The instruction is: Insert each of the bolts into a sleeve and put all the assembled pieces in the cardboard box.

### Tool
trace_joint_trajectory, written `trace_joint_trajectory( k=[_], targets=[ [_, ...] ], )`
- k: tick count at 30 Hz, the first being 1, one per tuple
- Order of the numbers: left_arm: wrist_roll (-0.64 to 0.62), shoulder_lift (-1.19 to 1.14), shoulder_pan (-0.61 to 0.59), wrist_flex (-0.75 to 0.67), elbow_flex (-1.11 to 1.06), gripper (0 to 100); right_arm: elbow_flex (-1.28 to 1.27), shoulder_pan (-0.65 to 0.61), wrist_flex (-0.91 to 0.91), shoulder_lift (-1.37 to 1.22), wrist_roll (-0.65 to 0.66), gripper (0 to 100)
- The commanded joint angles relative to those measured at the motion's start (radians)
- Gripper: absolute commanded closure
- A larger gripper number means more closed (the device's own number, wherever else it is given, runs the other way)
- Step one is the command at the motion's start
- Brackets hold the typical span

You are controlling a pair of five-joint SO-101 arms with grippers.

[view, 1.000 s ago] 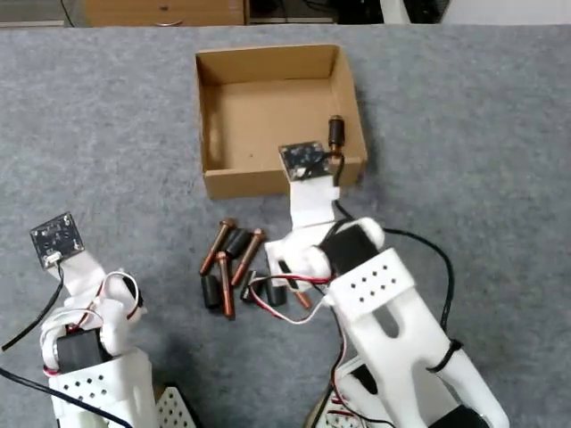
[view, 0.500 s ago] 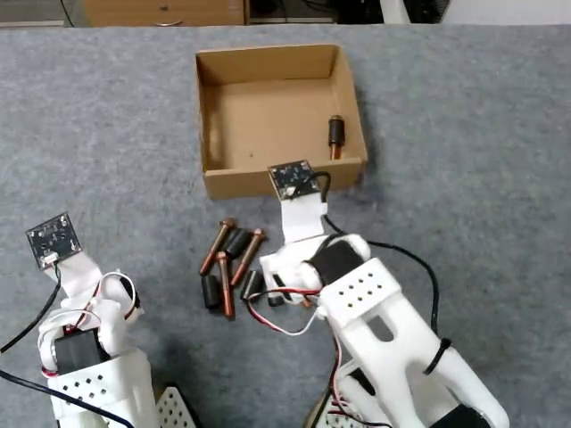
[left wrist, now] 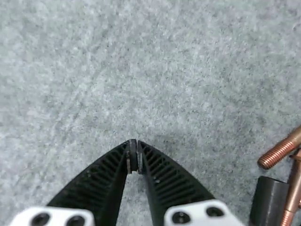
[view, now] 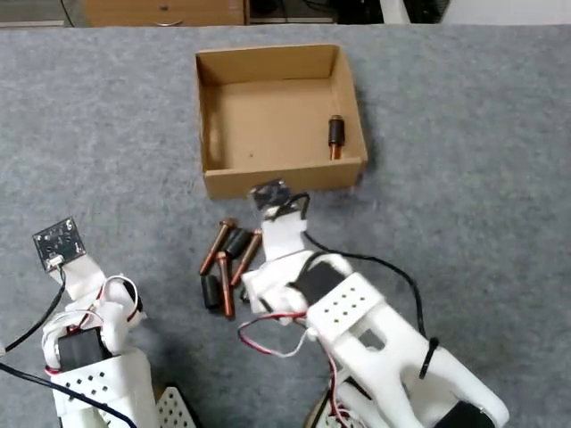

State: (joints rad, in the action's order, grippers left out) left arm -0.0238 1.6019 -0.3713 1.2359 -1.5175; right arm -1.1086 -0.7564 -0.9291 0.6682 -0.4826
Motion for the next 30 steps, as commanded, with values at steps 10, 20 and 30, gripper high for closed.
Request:
trace_joint_trajectory(
  k=[10, 20, 30],
  targets=[
    [-0.025, 0.008, -0.014, -0.017, 0.008, 98, 0.061, -0.015, 0.092, -0.203, -0.057, 89.4],
    [-0.040, 0.008, -0.014, -0.017, 0.002, 98, 0.228, -0.008, -0.011, -0.427, -0.118, 89.4],
    [-0.040, 0.008, -0.009, -0.014, 0.003, 98, 0.211, 0.041, -0.058, -0.249, -0.095, 89.3]
  ],
)
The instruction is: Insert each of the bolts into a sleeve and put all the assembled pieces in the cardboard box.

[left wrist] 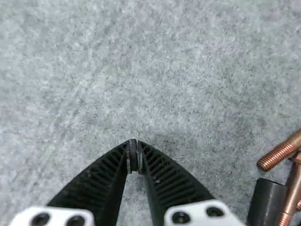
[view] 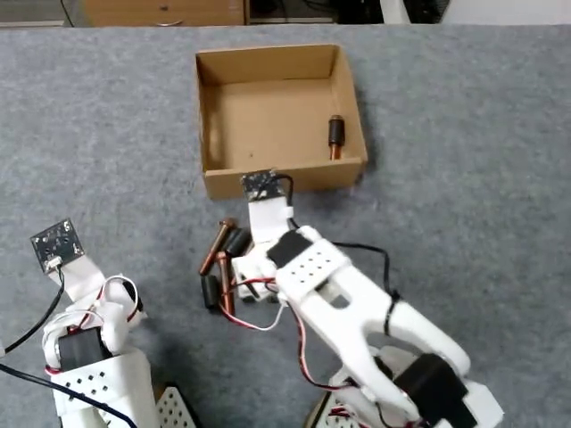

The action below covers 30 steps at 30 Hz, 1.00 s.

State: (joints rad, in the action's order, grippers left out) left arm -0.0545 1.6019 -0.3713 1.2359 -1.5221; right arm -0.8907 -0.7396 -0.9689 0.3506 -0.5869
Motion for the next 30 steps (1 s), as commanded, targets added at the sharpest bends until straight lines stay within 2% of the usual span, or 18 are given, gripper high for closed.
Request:
trace_joint_trajectory(
  k=[1, 8, 16, 30],
  targets=[
    [-0.009, 0.008, -0.009, -0.012, 0.008, 98, -0.019, 0.025, -0.020, 0.079, 0.018, 89.3],
    [-0.009, 0.008, -0.006, -0.017, 0.003, 98, -0.018, 0.096, -0.071, 0.081, 0.012, 89.3],
    [-0.009, 0.008, -0.006, -0.017, 0.003, 98, -0.045, 0.099, -0.044, 0.077, 0.009, 89.3],
    [-0.009, 0.008, -0.006, -0.018, 0.003, 98, 0.042, -0.013, -0.012, -0.211, -0.026, 89.5]
  ],
)
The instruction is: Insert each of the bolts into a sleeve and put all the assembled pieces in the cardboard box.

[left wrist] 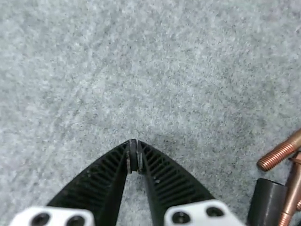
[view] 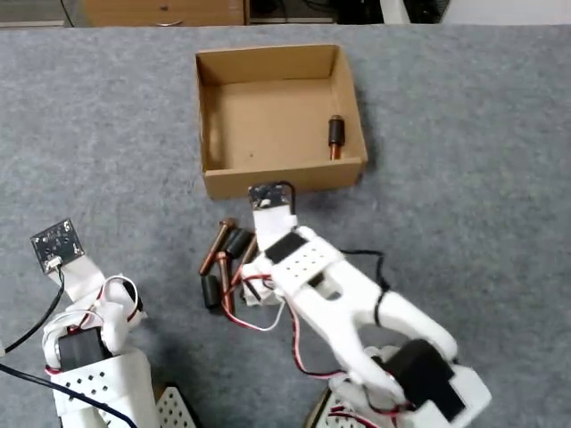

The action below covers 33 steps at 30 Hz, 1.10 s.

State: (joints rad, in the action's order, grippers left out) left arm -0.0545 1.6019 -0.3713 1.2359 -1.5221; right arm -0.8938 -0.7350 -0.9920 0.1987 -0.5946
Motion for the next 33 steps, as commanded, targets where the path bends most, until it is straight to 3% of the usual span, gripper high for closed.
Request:
trace_joint_trajectory(
  k=[1, 10, 14, 22, 27, 33],
  targets=[
    [-0.009, 0.008, -0.006, -0.018, 0.003, 98, 0.056, -0.019, 0.011, -0.087, -0.031, 89.5],
    [-0.009, 0.008, -0.006, -0.017, 0.003, 98, 0.133, -0.016, 0.006, -0.217, -0.044, 89.8],
    [-0.009, 0.008, -0.008, -0.017, 0.003, 98, 0.133, -0.016, 0.006, -0.217, -0.041, 99.8],
    [-0.009, 0.008, -0.008, -0.018, 0.011, 98, 0.147, -0.015, 0.002, -0.216, -0.037, 99.7],
    [-0.006, 0.001, -0.008, -0.002, 0.031, 98, 0.259, 0.002, -0.141, -0.193, -0.025, 99.7],
    [-0.005, -0.001, -0.006, 0.083, 0.173, 98, 0.440, 0.150, -0.308, -0.117, 0.080, 99.7]
  ],
)
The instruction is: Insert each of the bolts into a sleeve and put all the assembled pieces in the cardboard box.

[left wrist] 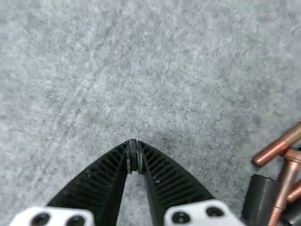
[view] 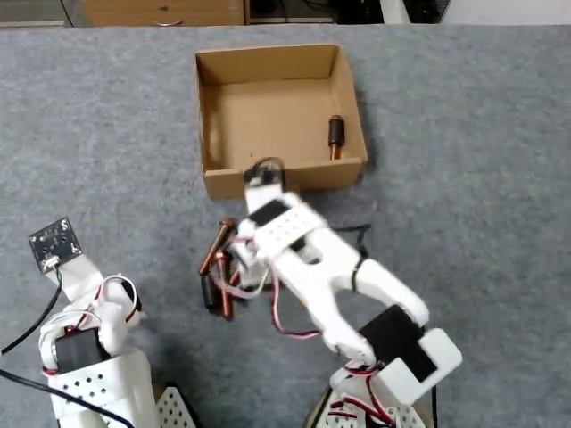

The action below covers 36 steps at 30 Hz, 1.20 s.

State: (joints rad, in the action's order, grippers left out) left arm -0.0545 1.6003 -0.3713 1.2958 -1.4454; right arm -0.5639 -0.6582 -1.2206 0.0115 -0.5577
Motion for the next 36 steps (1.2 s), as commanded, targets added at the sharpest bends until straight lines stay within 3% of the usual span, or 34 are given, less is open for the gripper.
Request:
trace_joint_trajectory(
  k=[1, 6, 10, 17, 25, 29, 36],
  targets=[
    [-0.005, 0.001, -0.005, 0.025, 0.114, 98, 0.143, 0.093, -0.109, 0.087, 0.054, 99.7],
    [-0.005, -0.001, 0.006, 0.023, 0.143, 98, 0.302, 0.147, -0.242, 0.173, 0.069, 99.7],
    [-0.009, -0.001, 0.092, 0.023, 0.175, 98, 0.427, 0.200, -0.345, 0.262, 0.069, 99.7],
    [-0.012, -0.068, 0.221, 0.005, 0.322, 98, 0.596, 0.446, -0.463, 0.486, 0.097, 99.7],
    [-0.133, -0.538, 0.470, -0.006, 0.634, 98, 0.435, 0.734, -0.465, 0.791, 0.130, 99.7],
    [-0.149, -0.773, 0.522, -0.006, 0.776, 98, 0.344, 0.792, -0.462, 0.958, 0.147, 99.7],
    [-0.135, -1.078, 0.621, 0.087, 0.985, 98, 0.160, 0.809, -0.379, 1.187, 0.336, 99.7]
  ],
)
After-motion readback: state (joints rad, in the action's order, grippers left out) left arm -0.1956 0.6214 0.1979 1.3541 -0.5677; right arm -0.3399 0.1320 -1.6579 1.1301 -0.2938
